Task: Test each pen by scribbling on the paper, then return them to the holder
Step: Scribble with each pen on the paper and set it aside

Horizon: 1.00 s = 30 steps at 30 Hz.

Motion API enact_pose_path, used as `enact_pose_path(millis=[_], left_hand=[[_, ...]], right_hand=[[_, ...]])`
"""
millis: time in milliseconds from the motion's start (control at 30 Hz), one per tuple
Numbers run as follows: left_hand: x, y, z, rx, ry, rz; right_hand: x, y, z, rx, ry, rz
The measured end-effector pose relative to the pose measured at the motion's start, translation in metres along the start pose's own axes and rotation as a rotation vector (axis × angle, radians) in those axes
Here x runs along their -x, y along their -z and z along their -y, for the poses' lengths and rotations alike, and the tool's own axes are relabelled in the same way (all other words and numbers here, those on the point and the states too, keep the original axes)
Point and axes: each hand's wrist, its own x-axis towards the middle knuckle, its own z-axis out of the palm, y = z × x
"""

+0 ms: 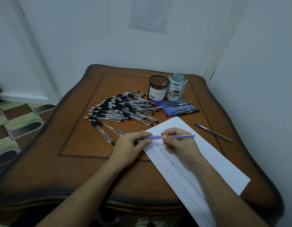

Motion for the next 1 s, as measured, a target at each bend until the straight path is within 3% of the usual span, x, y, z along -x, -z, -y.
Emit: enact_pose_path(millis=[400, 633, 767, 933, 1000], left_hand=[[0.000, 0.001, -0.003, 0.118, 0.052, -0.025], [-0.002, -0.001, -0.004, 0.110, 0.067, -0.027], [-0.001, -0.002, -0.004, 0.118, 0.047, -0.028], [0.001, -0.003, -0.004, 0.112, 0.028, -0.001], [0.002, -0.002, -0.004, 0.121, 0.032, 0.011]], right_hand=[[-0.002, -0.002, -0.002, 0.031, -0.039, 0.056], [0.002, 0.005, 0.005, -0.062, -0.012, -0.104], [0.005, 0.020, 0.022, 0.311, 0.039, -0.133], [-0.001, 0.036, 0.022, 0.918, 0.155, 0.013], [-0.007, 0.046, 0.023, 0.976, 0.200, 0.018]])
